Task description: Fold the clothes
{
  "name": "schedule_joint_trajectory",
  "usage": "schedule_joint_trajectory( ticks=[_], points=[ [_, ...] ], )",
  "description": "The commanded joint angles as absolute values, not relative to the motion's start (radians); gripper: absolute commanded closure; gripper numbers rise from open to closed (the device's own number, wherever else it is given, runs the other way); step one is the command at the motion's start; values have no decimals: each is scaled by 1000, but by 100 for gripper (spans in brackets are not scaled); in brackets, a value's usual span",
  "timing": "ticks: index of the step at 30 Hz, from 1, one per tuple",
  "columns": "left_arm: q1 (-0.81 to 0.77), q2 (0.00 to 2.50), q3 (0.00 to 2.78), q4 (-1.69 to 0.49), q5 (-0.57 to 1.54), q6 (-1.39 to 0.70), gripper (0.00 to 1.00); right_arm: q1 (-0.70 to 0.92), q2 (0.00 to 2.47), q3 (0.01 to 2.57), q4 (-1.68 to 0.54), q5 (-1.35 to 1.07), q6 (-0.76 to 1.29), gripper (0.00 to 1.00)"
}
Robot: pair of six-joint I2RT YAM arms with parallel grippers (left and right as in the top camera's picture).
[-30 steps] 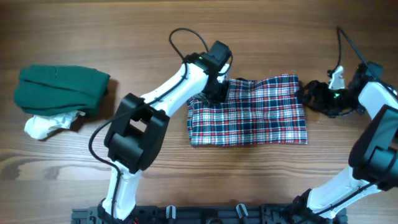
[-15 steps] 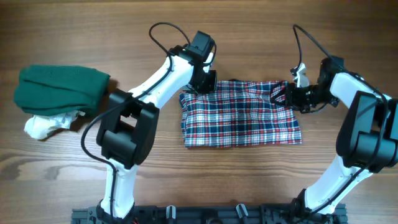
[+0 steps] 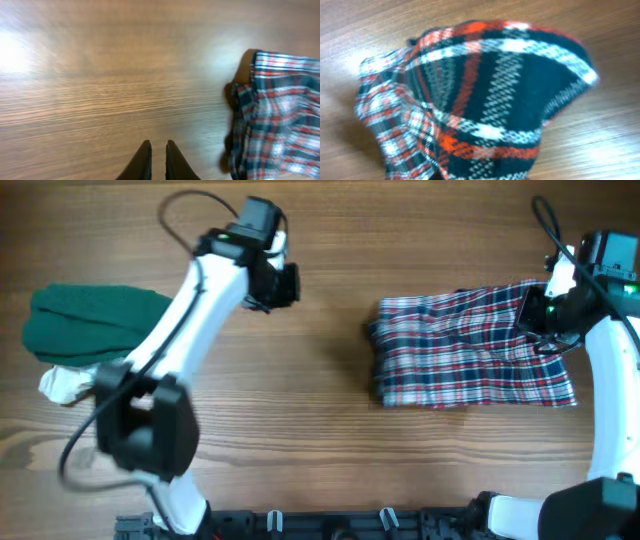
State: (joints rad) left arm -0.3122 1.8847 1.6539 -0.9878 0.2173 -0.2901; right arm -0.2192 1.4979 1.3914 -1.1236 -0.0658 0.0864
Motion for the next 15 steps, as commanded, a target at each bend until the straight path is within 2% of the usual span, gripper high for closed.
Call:
schedule_joint_trajectory(
  ticks=[1,4,8,12,15],
  points=[
    [-296,1743,1657,-997,216,-265,86,-76,1511,1402,-1156,31,185,96],
    [-296,1660,1657,-997,216,-266,85,96,1552,1402,-1153,106,308,95],
    [-296,1596,1657,-1015,216,-266,84,231,1669,1401,-1140,187,427,93],
    [-296,1576,1657,-1036,215,-265,84,228,1769,1402,-1142,210,450,96],
    [-296,1577,1657,-1052,215,-244,84,165,1755,1402,-1143,213,452,96]
  ],
)
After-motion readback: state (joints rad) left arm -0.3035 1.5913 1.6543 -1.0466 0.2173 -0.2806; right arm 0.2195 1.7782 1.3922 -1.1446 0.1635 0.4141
